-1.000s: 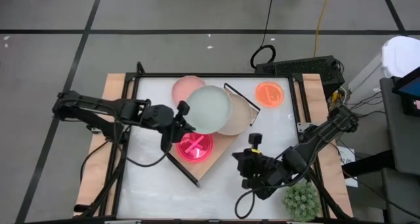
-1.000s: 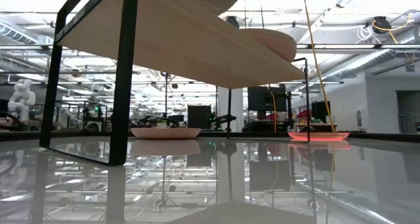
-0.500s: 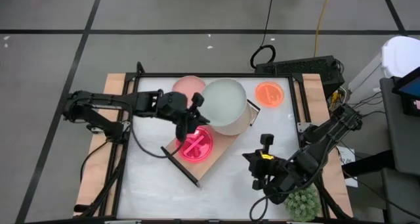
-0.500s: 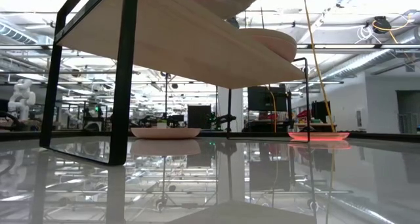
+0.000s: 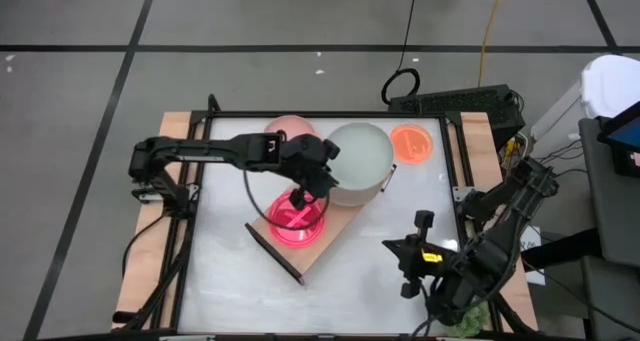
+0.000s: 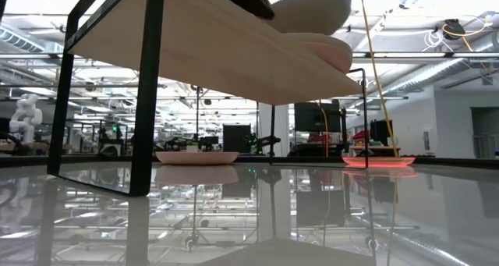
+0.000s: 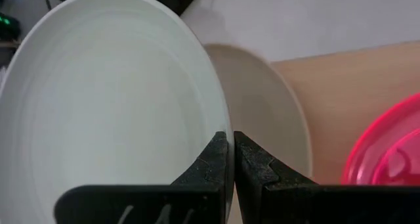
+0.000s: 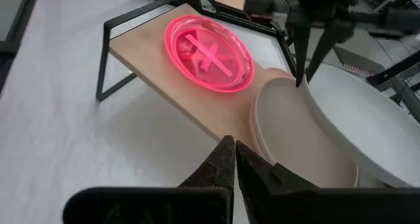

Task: Place and stack plates onto a shelf
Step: Stack the big gray plate on top of the big brown plate on the shelf

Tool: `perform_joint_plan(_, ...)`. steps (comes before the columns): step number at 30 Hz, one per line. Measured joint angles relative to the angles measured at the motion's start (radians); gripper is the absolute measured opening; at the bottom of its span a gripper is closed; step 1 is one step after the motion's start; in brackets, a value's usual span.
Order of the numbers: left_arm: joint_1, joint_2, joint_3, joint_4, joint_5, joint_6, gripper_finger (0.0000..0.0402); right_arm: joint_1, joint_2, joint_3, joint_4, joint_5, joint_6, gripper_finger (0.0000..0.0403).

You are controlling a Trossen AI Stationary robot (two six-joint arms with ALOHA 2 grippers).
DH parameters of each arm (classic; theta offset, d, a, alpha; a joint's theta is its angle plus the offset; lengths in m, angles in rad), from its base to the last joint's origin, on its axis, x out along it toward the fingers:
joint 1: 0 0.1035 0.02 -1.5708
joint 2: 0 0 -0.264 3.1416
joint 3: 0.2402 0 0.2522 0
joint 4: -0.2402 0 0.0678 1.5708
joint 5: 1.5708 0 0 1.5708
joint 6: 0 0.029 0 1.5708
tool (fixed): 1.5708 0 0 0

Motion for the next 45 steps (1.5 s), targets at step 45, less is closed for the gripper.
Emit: perform_joint_plan(45,-0.025,0.045,0.002,-0.065,0.032,-0.156,0.0067,0.011,0.0,0.0,-0.007,0.003,0.008,0.0)
